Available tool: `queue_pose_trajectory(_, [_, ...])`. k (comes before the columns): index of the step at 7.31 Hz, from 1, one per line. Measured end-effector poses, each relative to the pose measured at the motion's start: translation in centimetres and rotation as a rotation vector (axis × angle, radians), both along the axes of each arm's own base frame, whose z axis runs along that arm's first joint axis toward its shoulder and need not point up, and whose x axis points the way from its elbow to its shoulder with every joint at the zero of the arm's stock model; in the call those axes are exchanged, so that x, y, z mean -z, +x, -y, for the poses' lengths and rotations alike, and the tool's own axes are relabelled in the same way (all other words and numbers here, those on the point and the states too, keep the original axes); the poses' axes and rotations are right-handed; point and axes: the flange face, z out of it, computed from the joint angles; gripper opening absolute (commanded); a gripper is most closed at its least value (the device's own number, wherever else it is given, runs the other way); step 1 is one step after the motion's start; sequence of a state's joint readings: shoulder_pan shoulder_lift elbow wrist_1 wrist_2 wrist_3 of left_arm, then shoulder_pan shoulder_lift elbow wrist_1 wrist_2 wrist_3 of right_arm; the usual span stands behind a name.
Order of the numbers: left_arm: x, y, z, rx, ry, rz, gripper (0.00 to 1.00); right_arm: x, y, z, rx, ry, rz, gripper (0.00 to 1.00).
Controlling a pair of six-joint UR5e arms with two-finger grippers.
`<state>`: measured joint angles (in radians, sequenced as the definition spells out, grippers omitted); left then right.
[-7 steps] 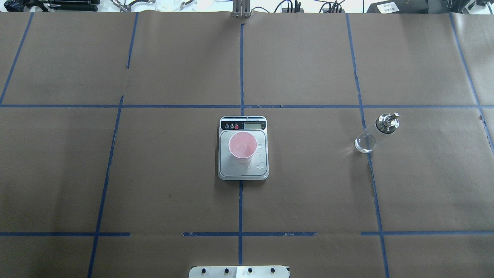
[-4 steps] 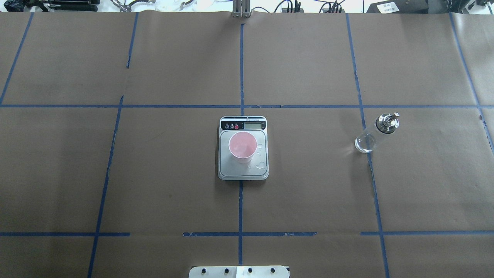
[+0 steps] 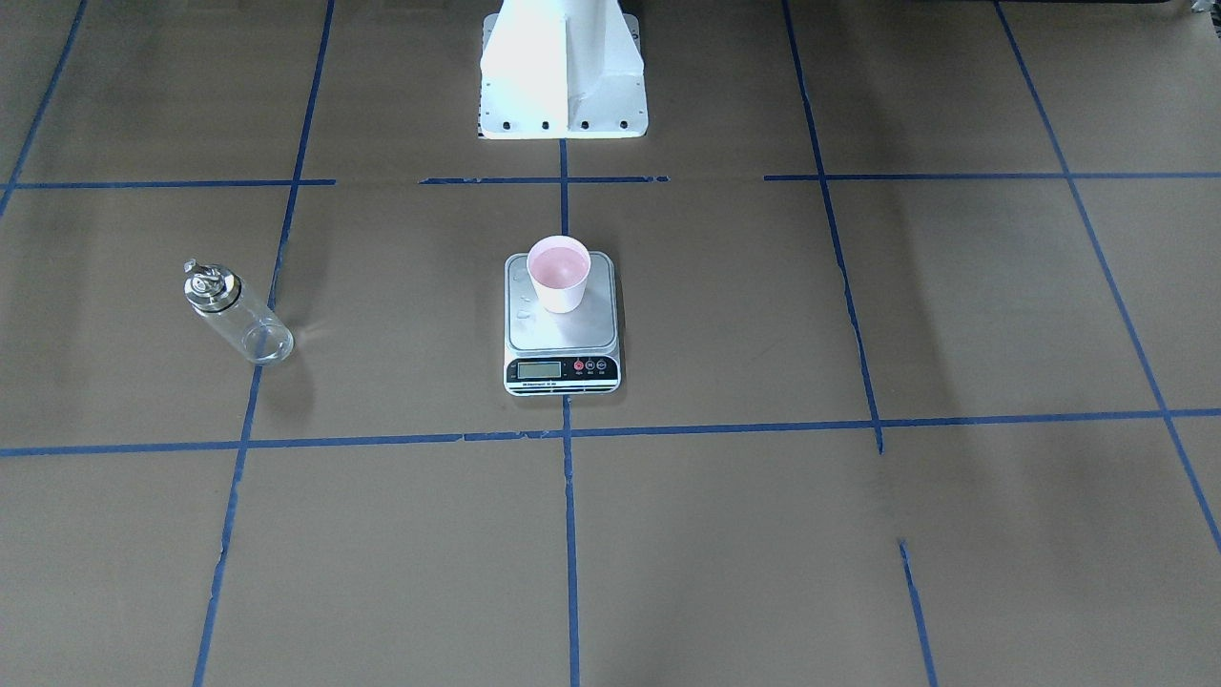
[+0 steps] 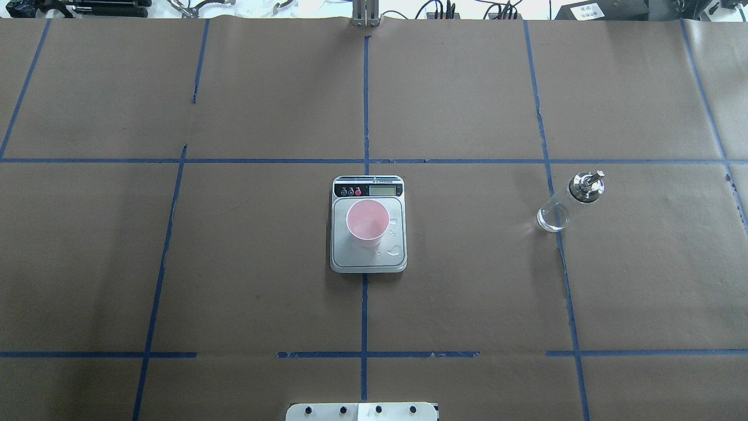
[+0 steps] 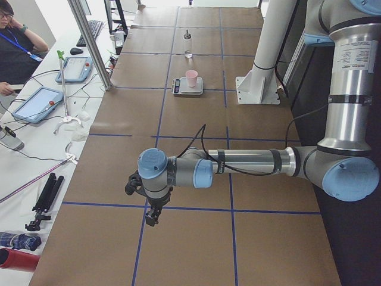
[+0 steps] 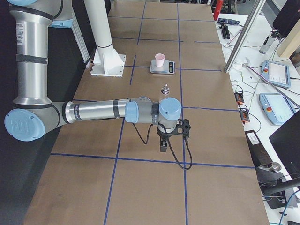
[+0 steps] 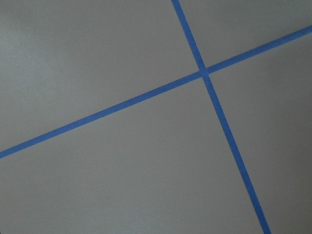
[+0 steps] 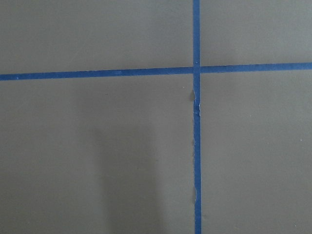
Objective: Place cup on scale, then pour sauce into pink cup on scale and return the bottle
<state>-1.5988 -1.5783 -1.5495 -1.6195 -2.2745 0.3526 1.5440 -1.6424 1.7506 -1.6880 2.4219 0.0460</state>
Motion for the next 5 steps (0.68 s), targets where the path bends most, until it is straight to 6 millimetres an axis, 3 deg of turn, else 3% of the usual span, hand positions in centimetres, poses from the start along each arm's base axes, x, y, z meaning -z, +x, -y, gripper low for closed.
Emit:
queue_pose_trajectory(3, [0.8, -0.7, 0.3, 0.013, 0.007, 0.000, 1.00, -2.7, 0.0, 0.8, -0.007, 0.028, -0.003, 1.00])
queue_pose_trajectory(5, [0.9, -1.4, 0.2, 0.030, 0.002, 0.000, 1.00, -2.4, -0.1, 1.6, -0.045, 0.005, -0.008, 1.00])
